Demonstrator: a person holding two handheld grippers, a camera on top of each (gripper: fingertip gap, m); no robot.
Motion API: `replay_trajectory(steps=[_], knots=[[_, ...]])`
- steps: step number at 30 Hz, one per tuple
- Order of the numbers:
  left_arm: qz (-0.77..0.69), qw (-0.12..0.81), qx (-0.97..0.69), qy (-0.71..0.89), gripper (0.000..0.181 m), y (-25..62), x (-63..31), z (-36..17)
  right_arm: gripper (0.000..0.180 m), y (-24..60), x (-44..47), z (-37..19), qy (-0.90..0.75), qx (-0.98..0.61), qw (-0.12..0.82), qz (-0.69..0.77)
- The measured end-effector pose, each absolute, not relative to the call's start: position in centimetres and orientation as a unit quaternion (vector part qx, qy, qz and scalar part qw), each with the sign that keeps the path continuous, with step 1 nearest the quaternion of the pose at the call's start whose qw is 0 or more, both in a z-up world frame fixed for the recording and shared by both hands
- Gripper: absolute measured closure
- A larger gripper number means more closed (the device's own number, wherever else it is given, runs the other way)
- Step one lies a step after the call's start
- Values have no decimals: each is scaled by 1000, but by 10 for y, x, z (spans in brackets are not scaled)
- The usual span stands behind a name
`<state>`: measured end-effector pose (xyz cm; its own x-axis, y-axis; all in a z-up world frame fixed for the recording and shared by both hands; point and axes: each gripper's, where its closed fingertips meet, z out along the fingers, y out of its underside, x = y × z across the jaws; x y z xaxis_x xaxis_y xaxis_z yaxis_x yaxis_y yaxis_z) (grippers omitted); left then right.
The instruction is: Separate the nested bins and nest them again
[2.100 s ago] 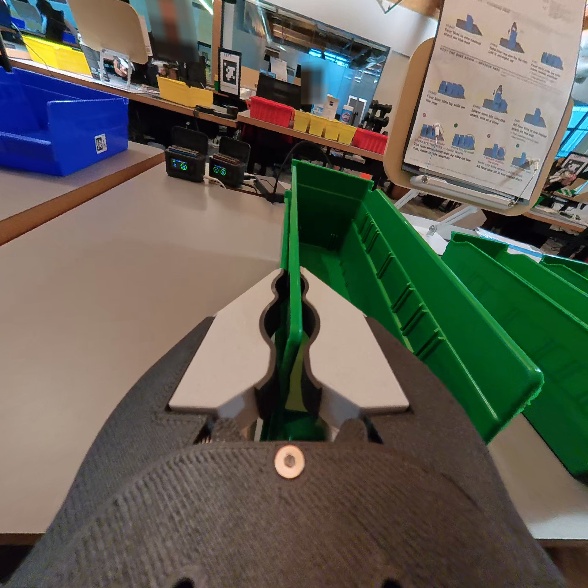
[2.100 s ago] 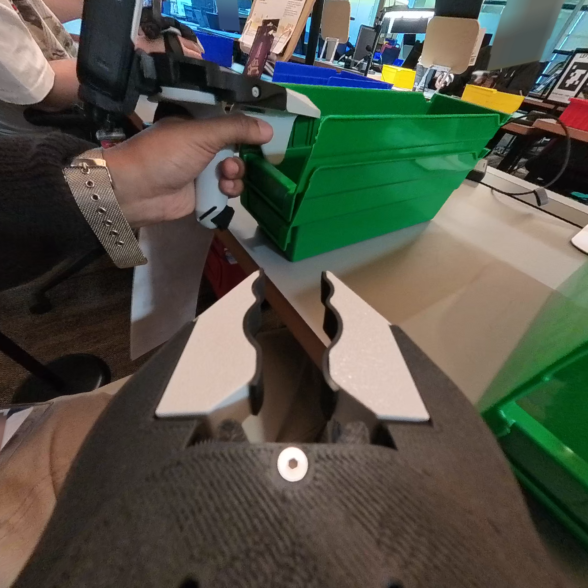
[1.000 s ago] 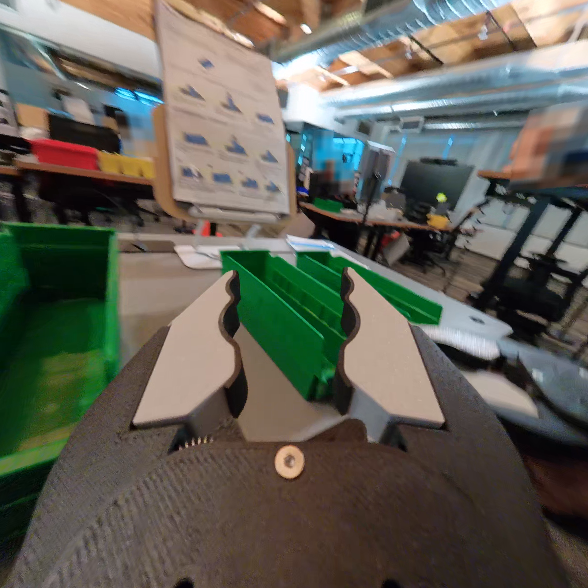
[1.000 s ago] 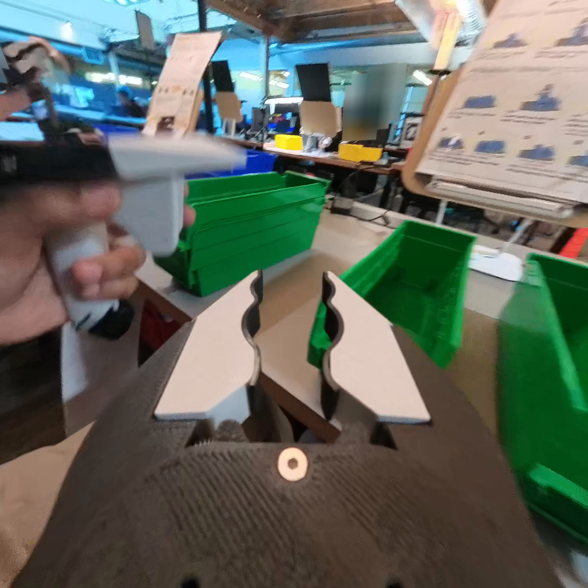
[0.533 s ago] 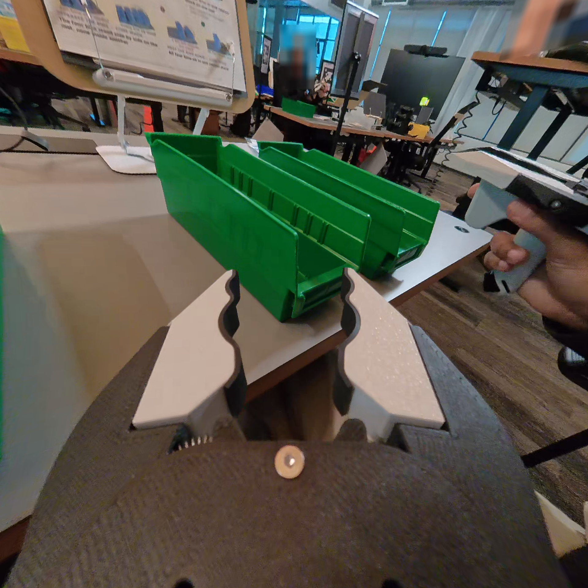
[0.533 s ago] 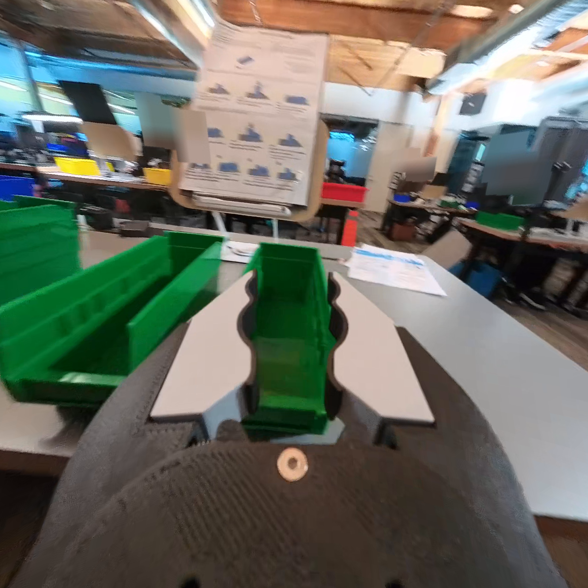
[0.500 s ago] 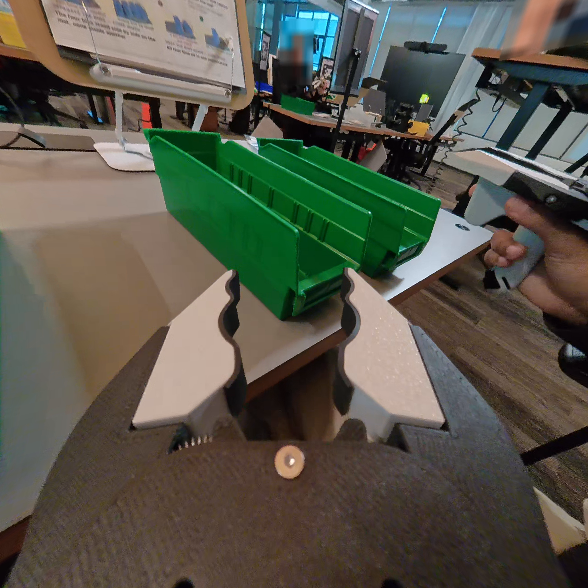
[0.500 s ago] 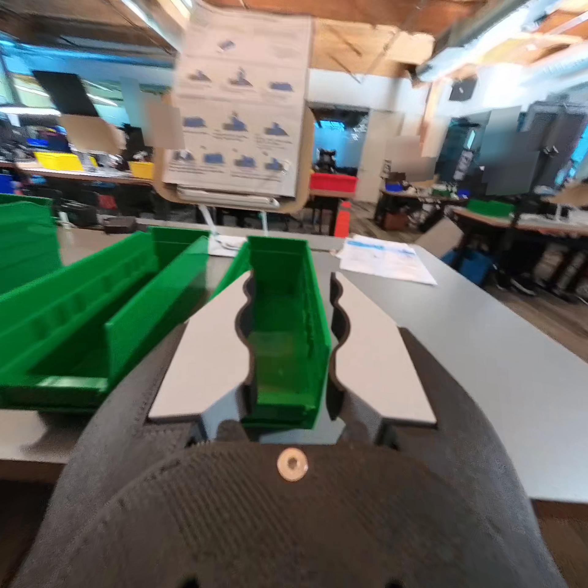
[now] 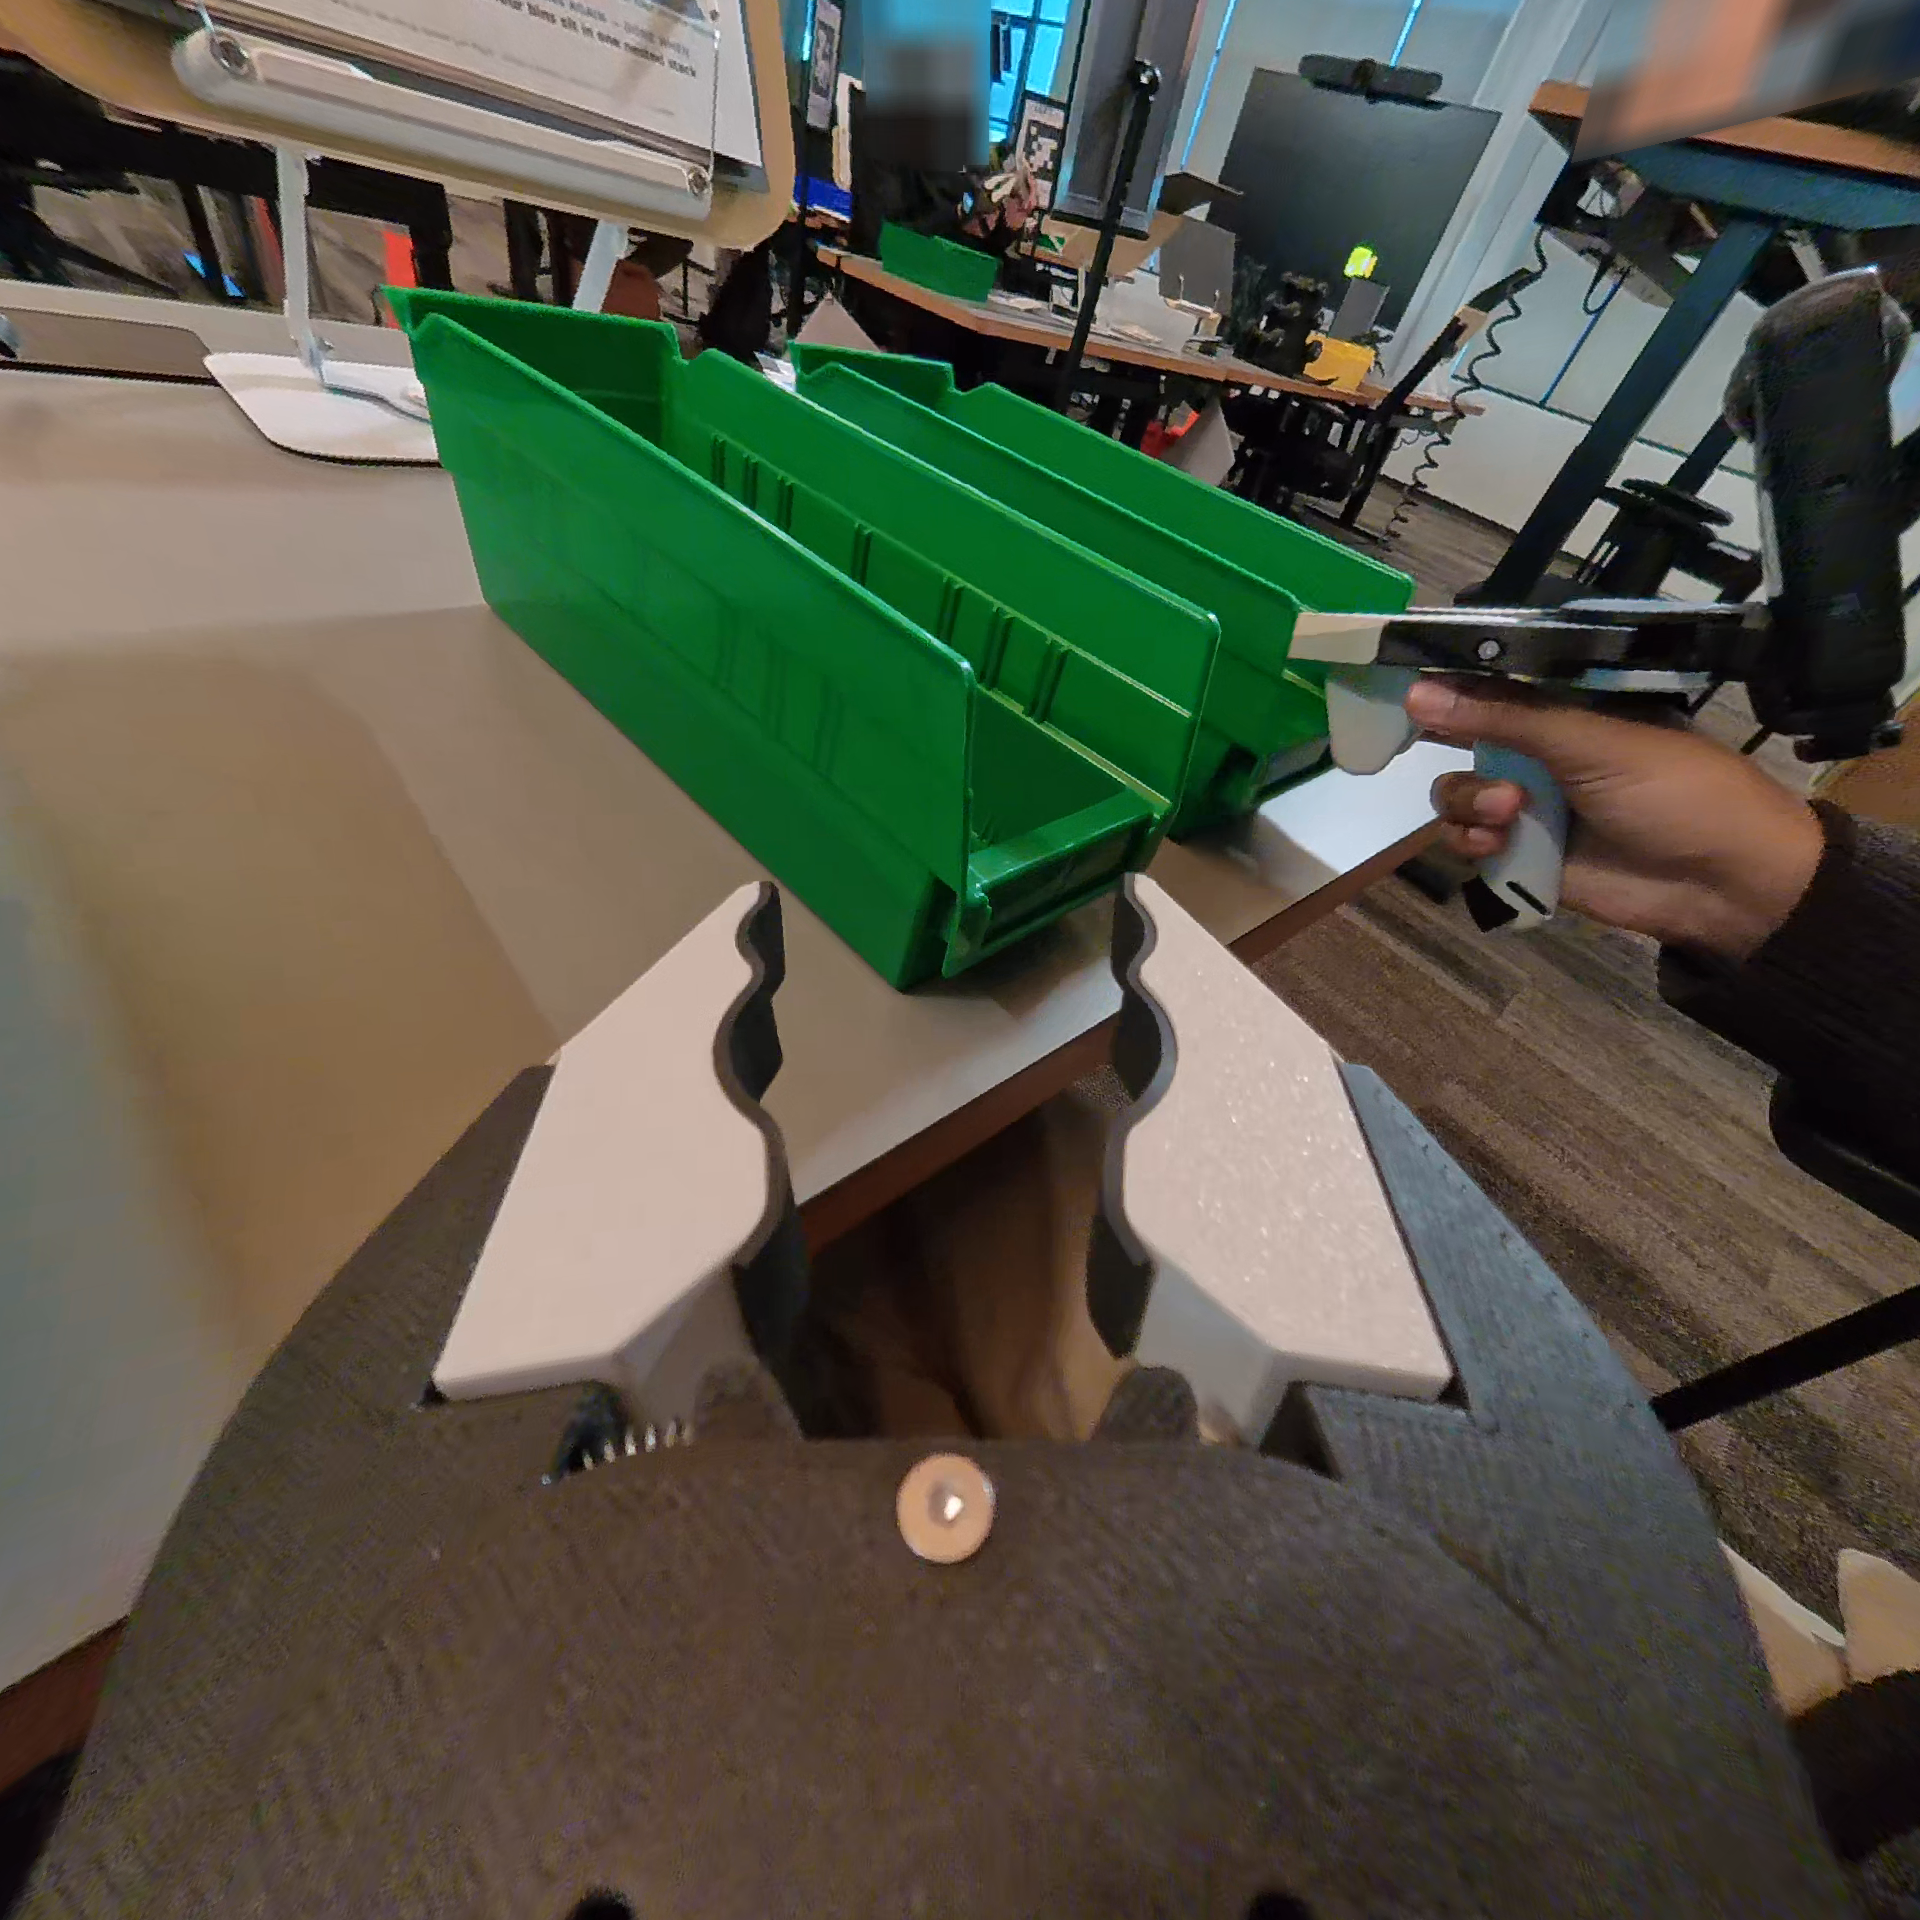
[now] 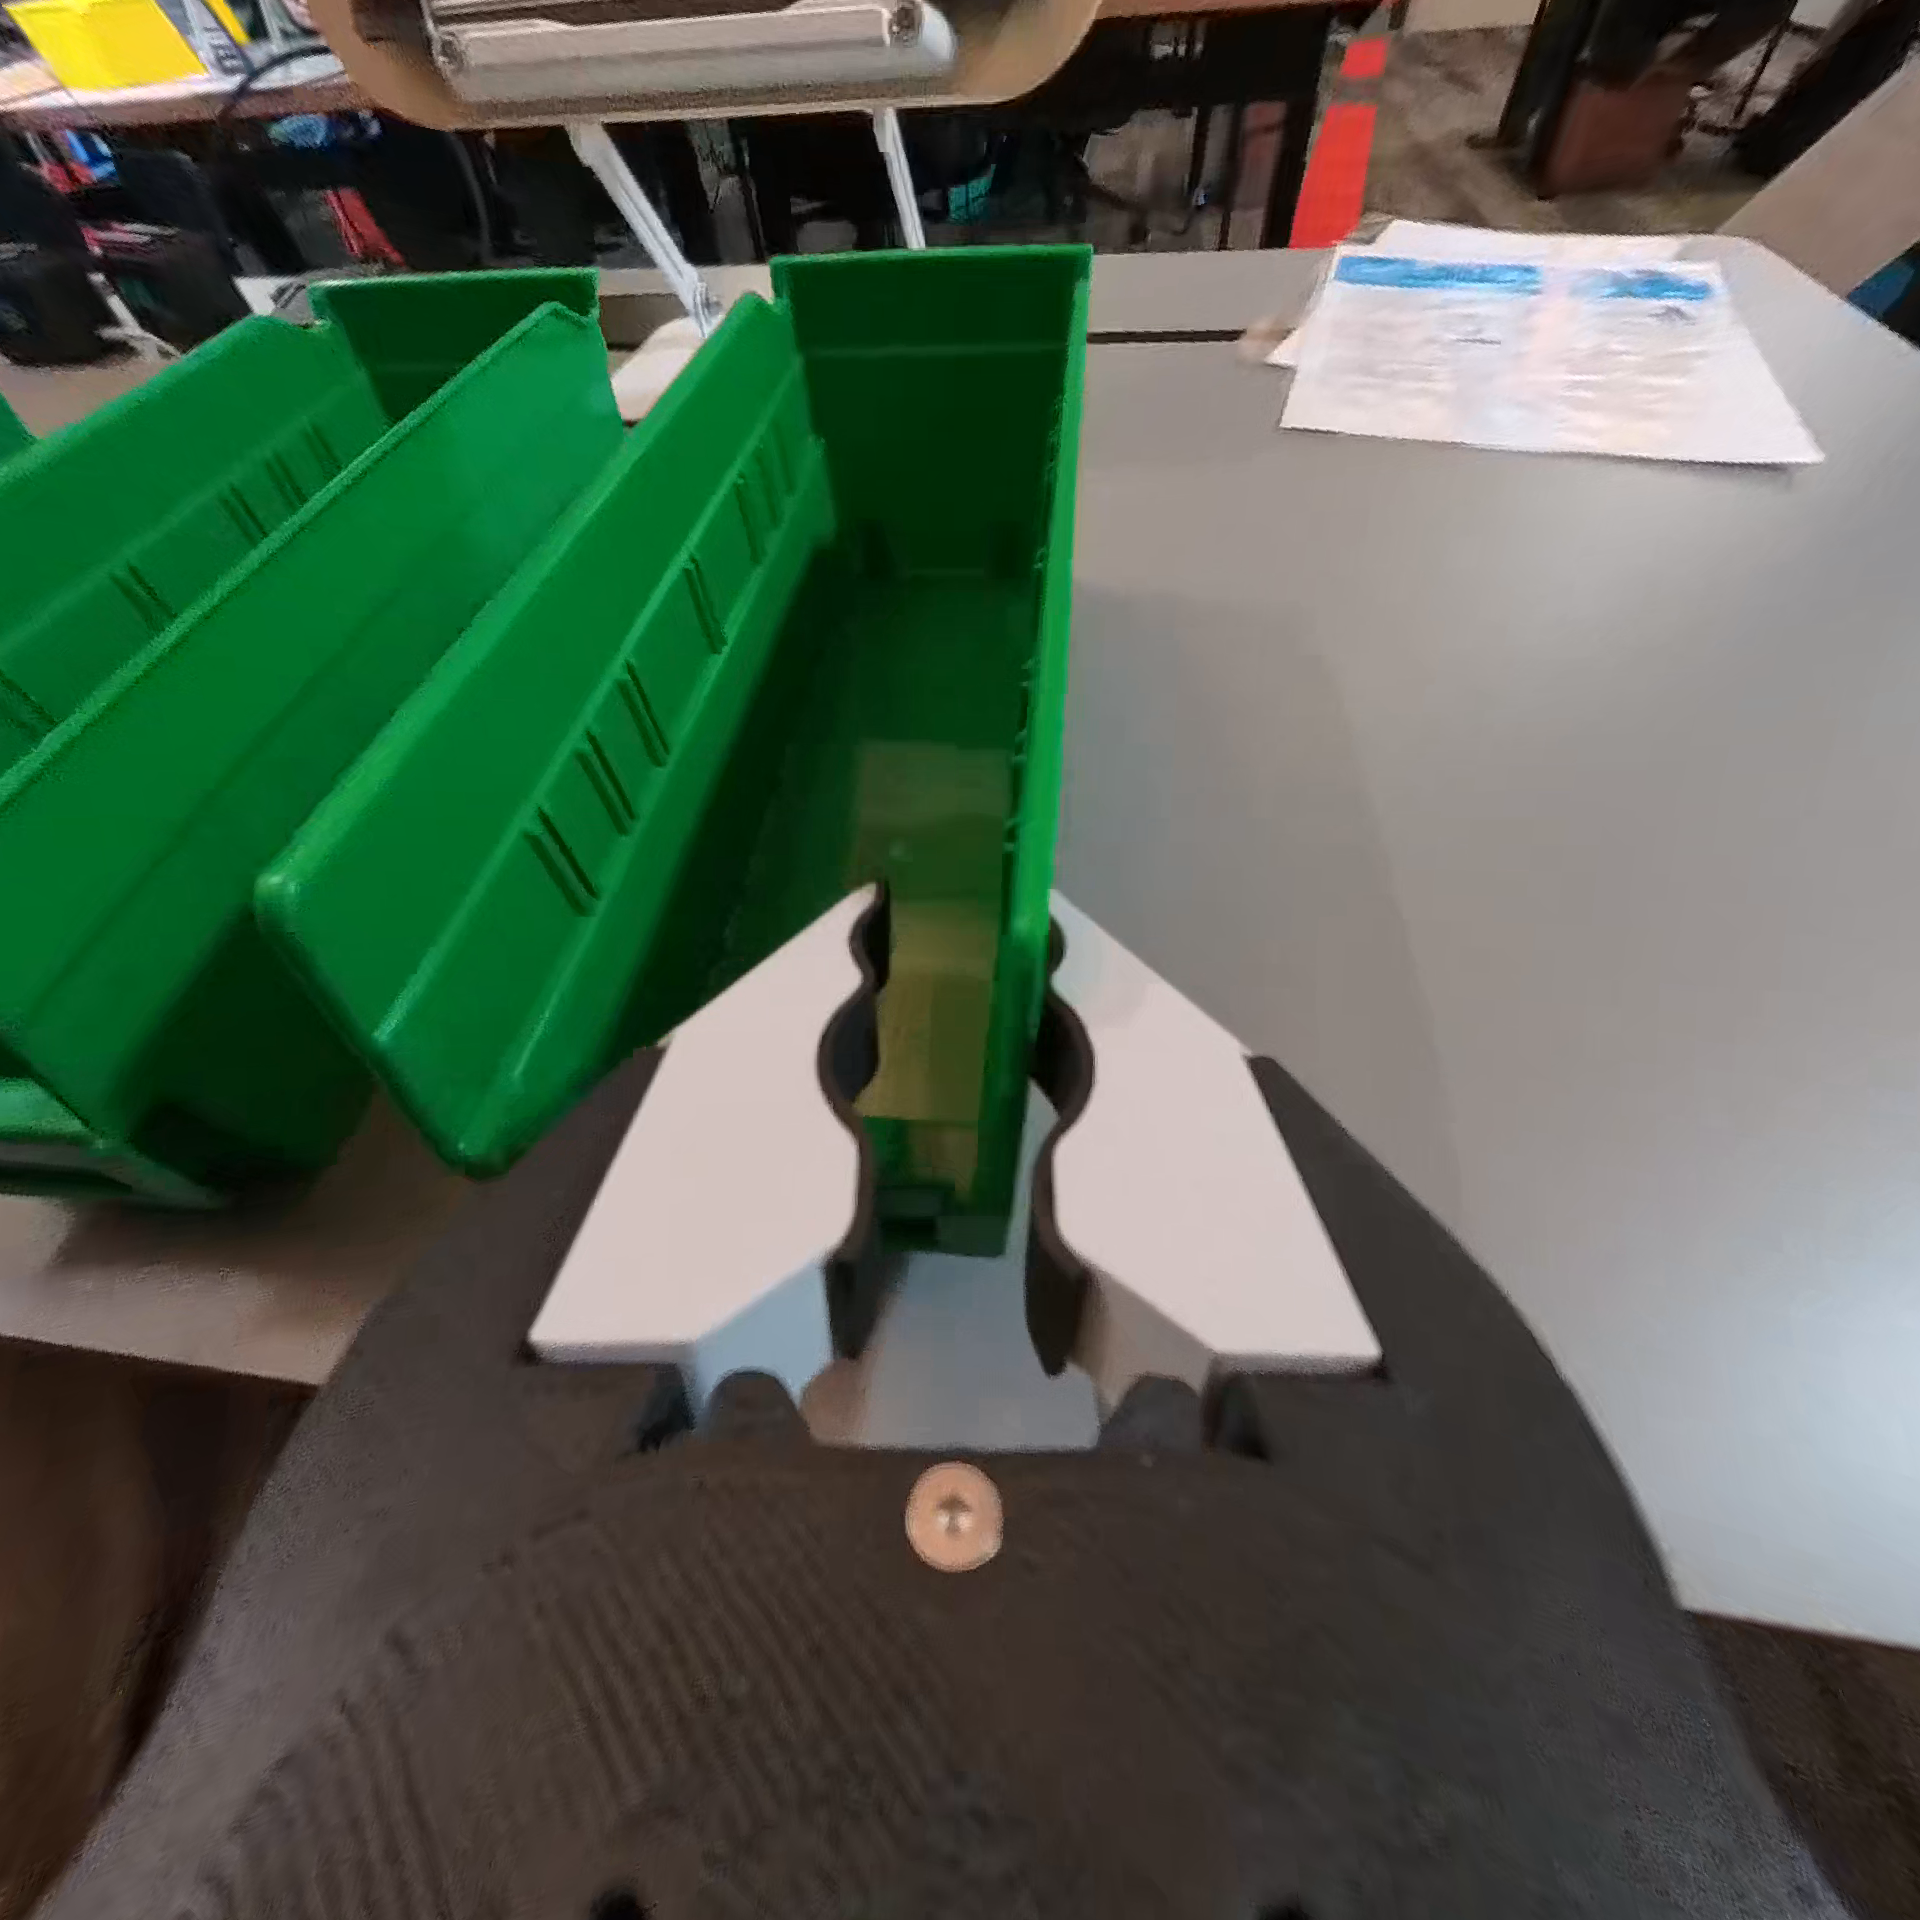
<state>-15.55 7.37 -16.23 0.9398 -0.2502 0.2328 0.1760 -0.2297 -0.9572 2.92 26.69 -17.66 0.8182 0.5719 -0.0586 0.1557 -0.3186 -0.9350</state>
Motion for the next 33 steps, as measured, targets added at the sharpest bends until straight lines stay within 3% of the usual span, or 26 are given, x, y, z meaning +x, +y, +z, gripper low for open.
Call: replay_trajectory(steps=[6, 10, 16, 24, 33], knots=[[-150, 632, -760, 30, 120, 72, -159, -157, 177, 272, 45, -170, -166, -799, 526, 242], [-140, 638, -756, 34, 121, 71, -159, -155, 177, 275, 64, -157, -99, -791, 535, 277], [-129, 651, -746, 49, 121, 67, -150, -147, 176, 262, 83, -107, -71, -729, 631, 256], [-164, 683, -708, 74, 124, 49, -100, -106, 177, 183, 18, -43, -156, -649, 671, 323], [-184, 699, -689, 44, 102, 39, -88, -80, 177, 126, -50, -55, -252, -637, 645, 339]])
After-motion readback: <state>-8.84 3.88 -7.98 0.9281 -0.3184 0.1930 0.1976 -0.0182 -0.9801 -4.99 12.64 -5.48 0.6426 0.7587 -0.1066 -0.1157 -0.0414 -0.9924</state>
